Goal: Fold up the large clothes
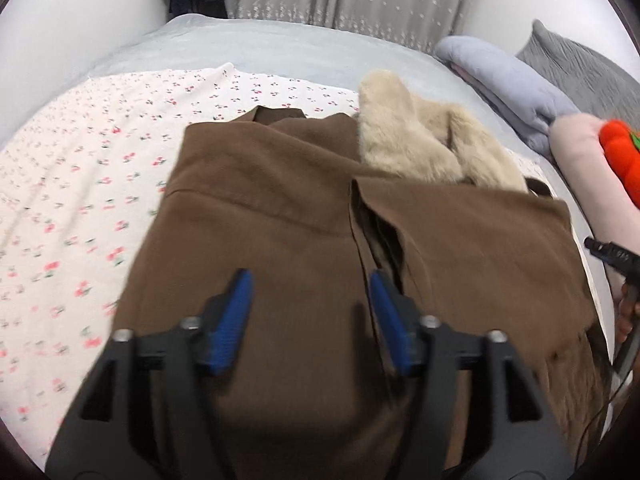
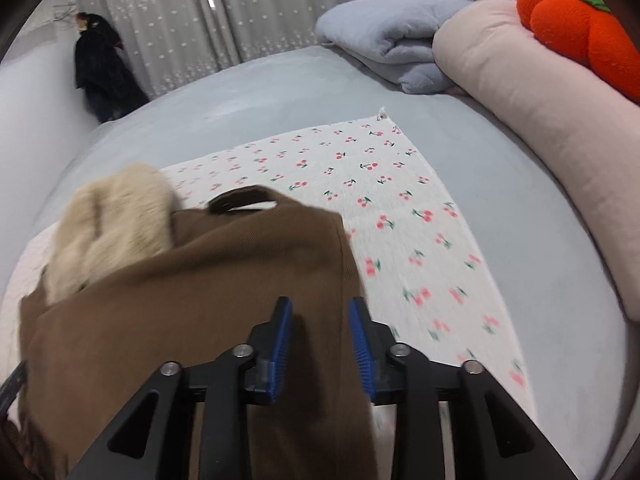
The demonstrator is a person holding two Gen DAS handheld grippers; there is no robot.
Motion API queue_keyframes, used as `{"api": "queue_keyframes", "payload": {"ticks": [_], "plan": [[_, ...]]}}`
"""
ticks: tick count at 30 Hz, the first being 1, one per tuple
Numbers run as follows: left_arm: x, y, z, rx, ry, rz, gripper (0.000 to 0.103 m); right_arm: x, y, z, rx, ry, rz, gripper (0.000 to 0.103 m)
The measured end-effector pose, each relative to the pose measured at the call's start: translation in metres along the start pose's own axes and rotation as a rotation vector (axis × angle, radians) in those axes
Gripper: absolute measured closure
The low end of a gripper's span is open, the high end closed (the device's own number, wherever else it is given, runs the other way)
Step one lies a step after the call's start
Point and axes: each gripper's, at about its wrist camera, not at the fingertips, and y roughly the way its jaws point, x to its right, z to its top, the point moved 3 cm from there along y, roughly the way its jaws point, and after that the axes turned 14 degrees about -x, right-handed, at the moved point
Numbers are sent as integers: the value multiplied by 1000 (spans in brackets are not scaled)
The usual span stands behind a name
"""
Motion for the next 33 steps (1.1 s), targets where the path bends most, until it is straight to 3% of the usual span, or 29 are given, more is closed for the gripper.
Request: {"api": "queue_keyframes", "payload": {"ticks": [2, 4, 8, 14, 23, 28, 33], "plan": [[-3, -13, -12, -18, 14, -17, 29, 3, -17, -13, 0, -11, 16, 50], [-7, -27, -27, -48, 19, -42, 23, 6, -40, -33, -6, -28, 48, 43], [-17, -55, -59, -96, 36, -56, 21, 11, -75, -70, -35, -53, 92, 29], [-45, -91, -113, -113, 67, -2, 18, 18, -115, -134, -74, -139, 119, 21], [-102, -108, -192, -195, 68, -32, 18, 40, -123, -238, -195, -216, 154, 20], [-126, -108, -234, -281, 66, -140, 18, 65, -116, -278, -258, -164, 234, 20], [-142, -98, -264, -368, -4, -353, 18, 88, -101, -302, -333, -74, 334, 20]]}}
